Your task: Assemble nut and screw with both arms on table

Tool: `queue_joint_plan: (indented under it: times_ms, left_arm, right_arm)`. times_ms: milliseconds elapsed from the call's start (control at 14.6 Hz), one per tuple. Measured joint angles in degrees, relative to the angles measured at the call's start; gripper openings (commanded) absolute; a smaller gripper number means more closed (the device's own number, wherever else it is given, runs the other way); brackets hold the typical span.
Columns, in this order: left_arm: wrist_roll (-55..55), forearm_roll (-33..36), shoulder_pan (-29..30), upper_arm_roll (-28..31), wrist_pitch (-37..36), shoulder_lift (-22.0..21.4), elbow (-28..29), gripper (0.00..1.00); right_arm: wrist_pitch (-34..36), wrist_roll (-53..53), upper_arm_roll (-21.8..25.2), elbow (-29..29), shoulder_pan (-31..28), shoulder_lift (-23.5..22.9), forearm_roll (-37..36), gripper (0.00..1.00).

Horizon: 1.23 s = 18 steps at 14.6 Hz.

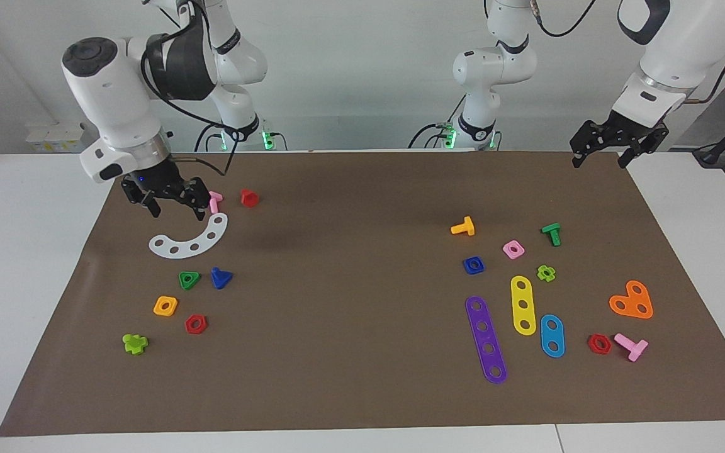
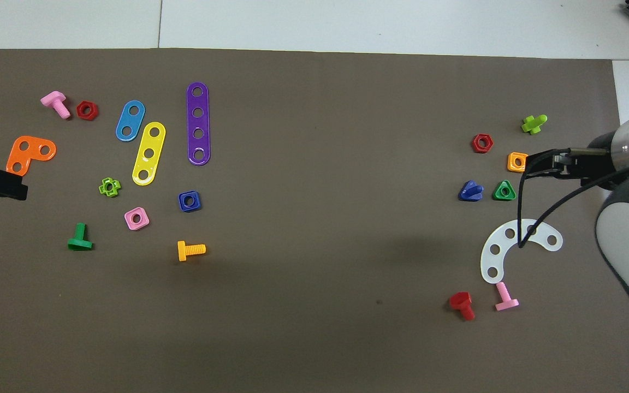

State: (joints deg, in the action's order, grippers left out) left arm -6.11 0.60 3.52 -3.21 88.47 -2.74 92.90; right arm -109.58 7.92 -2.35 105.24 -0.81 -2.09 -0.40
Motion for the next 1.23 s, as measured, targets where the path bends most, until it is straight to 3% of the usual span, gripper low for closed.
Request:
queue_joint_plan:
  times_ms: [478, 957, 1230]
  left_arm:
    - [0.00, 0.00, 0.00, 0.00, 0.00, 0.00, 0.00, 1.00]
    - [0.00, 0.00, -0.05, -0.16, -0.08, 0.00, 0.00, 1.00]
    - [0.00, -0.01, -0.14, -0.57, -0.19, 0.00, 0.04, 1.00]
  right_arm:
    - [-14.77, -1.80, -0.01, 5.55, 0.17, -8.63, 0.00, 0.91]
    - [-23.50, -1.86, -0.03, 12.07, 0.50, -10.21, 0.00, 0.84]
    - [-26.85, -1.87, -0.03, 13.69, 0.50, -11.57, 0.00, 0.61]
